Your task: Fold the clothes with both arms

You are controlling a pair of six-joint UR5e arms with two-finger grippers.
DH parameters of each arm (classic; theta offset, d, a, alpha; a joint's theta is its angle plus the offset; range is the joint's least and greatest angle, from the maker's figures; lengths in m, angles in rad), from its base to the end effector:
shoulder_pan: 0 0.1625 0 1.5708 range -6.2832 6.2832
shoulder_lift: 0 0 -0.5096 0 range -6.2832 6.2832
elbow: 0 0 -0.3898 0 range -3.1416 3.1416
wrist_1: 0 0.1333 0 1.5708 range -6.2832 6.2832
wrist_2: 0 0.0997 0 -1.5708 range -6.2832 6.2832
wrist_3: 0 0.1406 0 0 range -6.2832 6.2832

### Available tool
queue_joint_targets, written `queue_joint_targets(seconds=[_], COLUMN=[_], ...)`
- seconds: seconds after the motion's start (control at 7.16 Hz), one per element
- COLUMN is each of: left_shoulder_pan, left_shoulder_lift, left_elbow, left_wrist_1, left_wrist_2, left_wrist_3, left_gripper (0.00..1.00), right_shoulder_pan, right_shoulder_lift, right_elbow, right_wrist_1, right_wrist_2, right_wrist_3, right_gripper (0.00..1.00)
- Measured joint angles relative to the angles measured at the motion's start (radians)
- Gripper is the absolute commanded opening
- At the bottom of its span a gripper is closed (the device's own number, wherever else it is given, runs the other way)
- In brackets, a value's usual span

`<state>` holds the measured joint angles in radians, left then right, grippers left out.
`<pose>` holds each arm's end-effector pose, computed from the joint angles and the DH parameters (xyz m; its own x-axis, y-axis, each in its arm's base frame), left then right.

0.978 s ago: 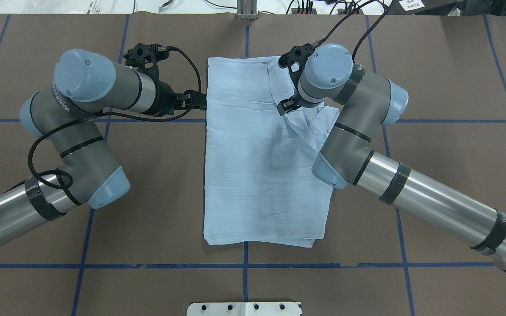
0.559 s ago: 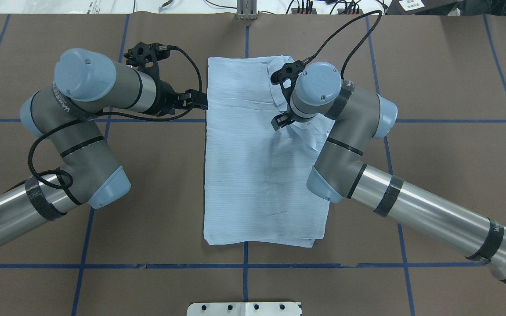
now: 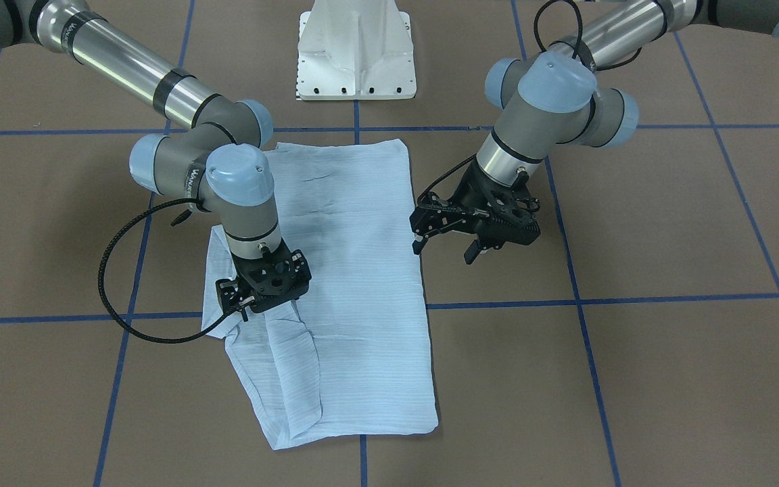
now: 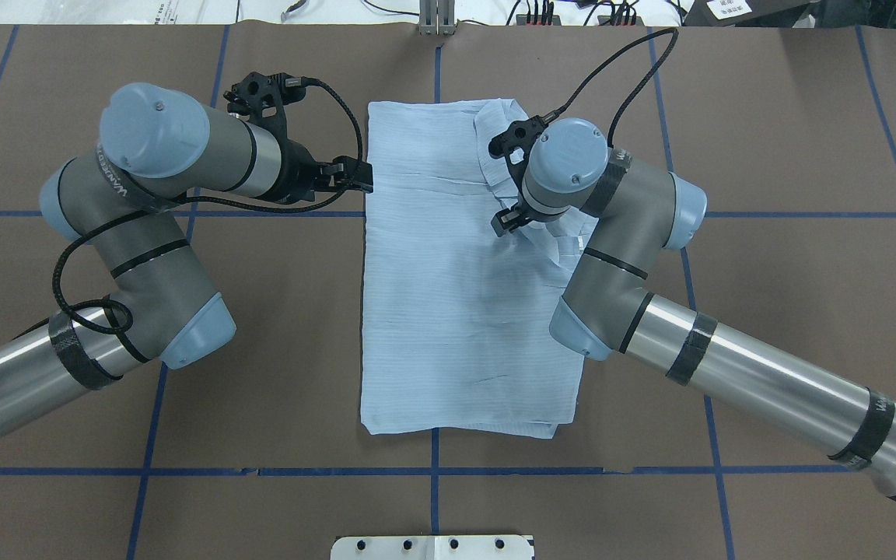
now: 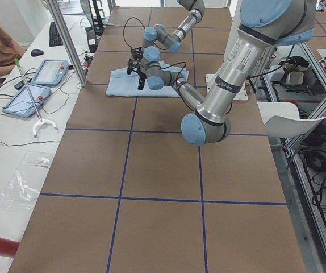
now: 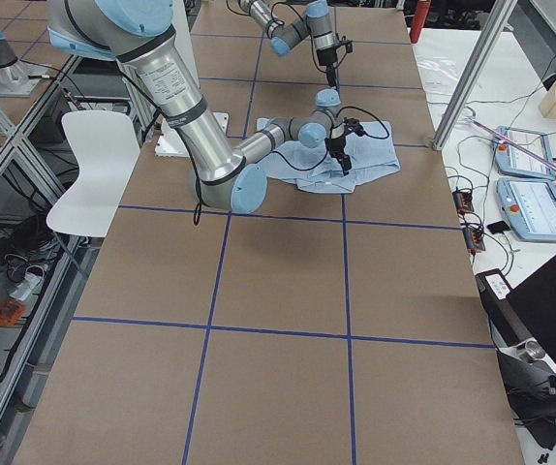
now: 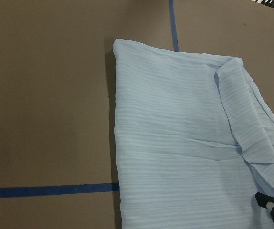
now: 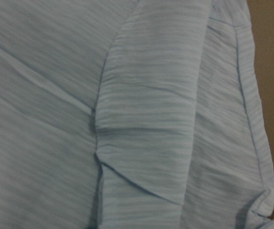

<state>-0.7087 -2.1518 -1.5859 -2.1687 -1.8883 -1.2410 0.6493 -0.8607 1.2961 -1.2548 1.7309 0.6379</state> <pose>0.5212 -0.5646 0.3261 0.3932 0.0682 -0.9169 0.2860 0.9387 0.1925 -0.6126 -0.6042 0.4179 0.7565 -0.4214 0.5001 0.1637 0.8624 0.4790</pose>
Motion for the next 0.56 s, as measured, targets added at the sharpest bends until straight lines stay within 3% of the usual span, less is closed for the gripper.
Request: queue_joint_targets(seconds=[0.56], left_shoulder_pan=[0.000], left_shoulder_lift=[-0.018], left_elbow=[0.001], left_wrist_1=[0.003], left_wrist_2=[0.000], left_wrist_3=[0.000], left_gripper=[1.00], right_shoulder_pan=[0.097], right_shoulder_lift=[-0.029], right_elbow=[-0.010], right_wrist_1=[0.000], right_wrist_2=[0.033], right_wrist_3=[-0.071], right_gripper=[1.00])
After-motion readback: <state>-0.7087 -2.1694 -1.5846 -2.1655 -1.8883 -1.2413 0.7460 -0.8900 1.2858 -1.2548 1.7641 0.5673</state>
